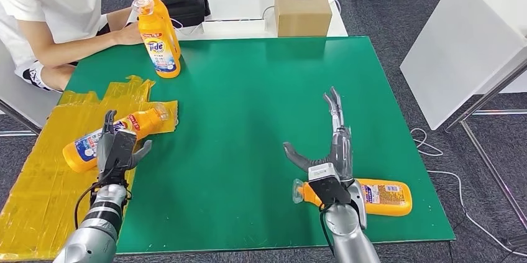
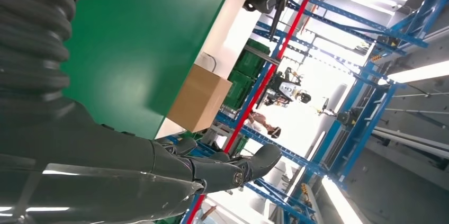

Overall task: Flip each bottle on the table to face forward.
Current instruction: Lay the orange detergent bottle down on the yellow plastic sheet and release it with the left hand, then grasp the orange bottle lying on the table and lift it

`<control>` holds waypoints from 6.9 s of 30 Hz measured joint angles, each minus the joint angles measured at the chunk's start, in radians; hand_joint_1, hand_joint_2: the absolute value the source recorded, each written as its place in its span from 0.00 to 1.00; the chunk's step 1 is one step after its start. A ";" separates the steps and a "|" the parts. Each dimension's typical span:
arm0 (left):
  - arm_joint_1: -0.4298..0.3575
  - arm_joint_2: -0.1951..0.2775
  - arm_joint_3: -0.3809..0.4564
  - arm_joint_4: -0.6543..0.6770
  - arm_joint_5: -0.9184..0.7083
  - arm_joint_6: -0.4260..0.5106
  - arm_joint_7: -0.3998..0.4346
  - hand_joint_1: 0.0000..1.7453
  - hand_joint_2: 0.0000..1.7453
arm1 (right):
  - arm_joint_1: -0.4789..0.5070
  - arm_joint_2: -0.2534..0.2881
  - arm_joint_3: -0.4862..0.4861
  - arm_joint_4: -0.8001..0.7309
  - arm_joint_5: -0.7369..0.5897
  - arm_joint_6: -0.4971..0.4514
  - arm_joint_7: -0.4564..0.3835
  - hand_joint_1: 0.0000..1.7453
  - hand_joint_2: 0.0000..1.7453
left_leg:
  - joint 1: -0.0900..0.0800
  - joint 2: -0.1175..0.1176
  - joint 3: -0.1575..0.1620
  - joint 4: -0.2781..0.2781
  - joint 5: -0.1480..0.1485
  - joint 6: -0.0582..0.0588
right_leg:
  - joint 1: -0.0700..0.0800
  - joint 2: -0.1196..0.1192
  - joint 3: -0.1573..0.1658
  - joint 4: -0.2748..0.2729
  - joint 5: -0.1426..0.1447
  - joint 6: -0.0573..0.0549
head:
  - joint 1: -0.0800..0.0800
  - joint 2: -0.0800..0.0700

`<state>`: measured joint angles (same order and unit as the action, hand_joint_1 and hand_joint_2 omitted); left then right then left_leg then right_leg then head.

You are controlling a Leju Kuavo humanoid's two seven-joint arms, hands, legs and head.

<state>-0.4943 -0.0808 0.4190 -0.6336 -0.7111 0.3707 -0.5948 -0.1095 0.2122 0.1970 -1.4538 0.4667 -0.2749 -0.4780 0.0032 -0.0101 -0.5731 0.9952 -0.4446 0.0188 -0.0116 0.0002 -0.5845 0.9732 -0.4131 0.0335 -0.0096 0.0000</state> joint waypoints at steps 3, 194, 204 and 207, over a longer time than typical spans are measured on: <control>0.006 -0.008 0.003 -0.014 0.049 -0.037 -0.016 0.00 1.00 | 0.002 0.000 -0.004 0.000 0.002 0.002 0.000 0.00 1.00 | 0.000 0.000 0.000 0.000 0.000 0.000 | 0.000 0.000 0.000 0.000 0.000 0.000 | 0.000 0.000; 0.379 -0.148 -0.491 -0.674 0.644 -0.495 0.049 1.00 1.00 | -0.356 0.128 0.709 0.711 -0.061 -0.130 -0.009 0.95 1.00 | 0.001 0.007 0.008 0.000 -0.011 0.012 | 0.000 0.009 0.012 -0.009 -0.004 0.009 | 0.000 0.000; 0.390 -0.155 -0.479 -0.705 0.617 -0.464 0.057 1.00 1.00 | -0.243 0.121 0.526 0.554 0.087 -0.024 -0.020 0.00 1.00 | 0.001 0.006 0.008 0.000 -0.011 0.012 | 0.000 0.008 0.012 -0.009 -0.004 0.009 | 0.001 0.000; 0.359 -0.160 -0.414 -0.727 0.508 -0.302 0.063 1.00 1.00 | -0.096 0.110 0.352 0.329 0.128 0.014 -0.045 0.00 1.00 | 0.001 0.005 0.008 0.000 -0.010 0.012 | 0.000 0.007 0.012 -0.009 -0.004 0.009 | 0.000 0.000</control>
<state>-0.1356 -0.2412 0.0055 -1.3606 -0.2035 0.0690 -0.5317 -0.2057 0.3226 0.5495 -1.1248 0.5946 -0.2606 -0.5227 0.0041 -0.0054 -0.5653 0.9953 -0.4551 0.0306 -0.0114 0.0072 -0.5728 0.9643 -0.4171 0.0421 -0.0093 0.0000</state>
